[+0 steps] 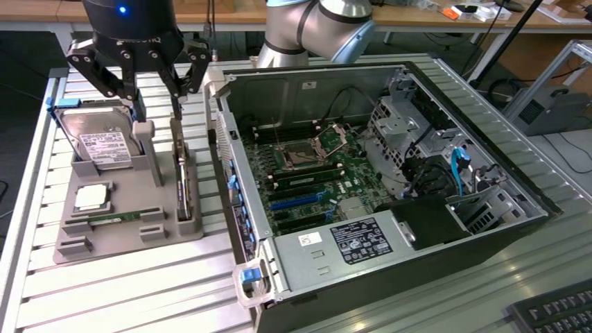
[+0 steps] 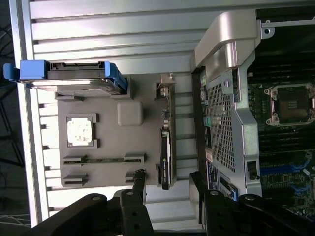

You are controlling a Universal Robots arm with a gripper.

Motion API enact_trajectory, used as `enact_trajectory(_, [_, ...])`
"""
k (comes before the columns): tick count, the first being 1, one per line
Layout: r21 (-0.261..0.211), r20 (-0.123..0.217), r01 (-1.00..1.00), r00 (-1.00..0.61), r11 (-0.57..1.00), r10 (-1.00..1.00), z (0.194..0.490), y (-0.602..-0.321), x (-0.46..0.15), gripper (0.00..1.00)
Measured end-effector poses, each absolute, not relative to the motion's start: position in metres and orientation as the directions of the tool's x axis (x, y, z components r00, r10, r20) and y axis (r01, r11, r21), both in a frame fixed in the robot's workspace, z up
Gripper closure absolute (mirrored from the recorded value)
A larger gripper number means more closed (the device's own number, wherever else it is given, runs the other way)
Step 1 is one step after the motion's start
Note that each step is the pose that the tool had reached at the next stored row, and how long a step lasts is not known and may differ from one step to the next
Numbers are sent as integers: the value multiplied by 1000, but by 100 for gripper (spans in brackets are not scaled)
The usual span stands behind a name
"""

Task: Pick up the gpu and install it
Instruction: 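Pick up the gpu and move the gpu toward the slot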

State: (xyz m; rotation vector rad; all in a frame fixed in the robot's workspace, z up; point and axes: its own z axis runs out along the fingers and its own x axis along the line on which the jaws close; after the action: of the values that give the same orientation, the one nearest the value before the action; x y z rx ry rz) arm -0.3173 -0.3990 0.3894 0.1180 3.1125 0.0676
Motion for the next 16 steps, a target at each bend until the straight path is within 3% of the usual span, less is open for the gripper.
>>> enact_trajectory(16, [44,-24,75,-997,996,76,387,-399,-317,52])
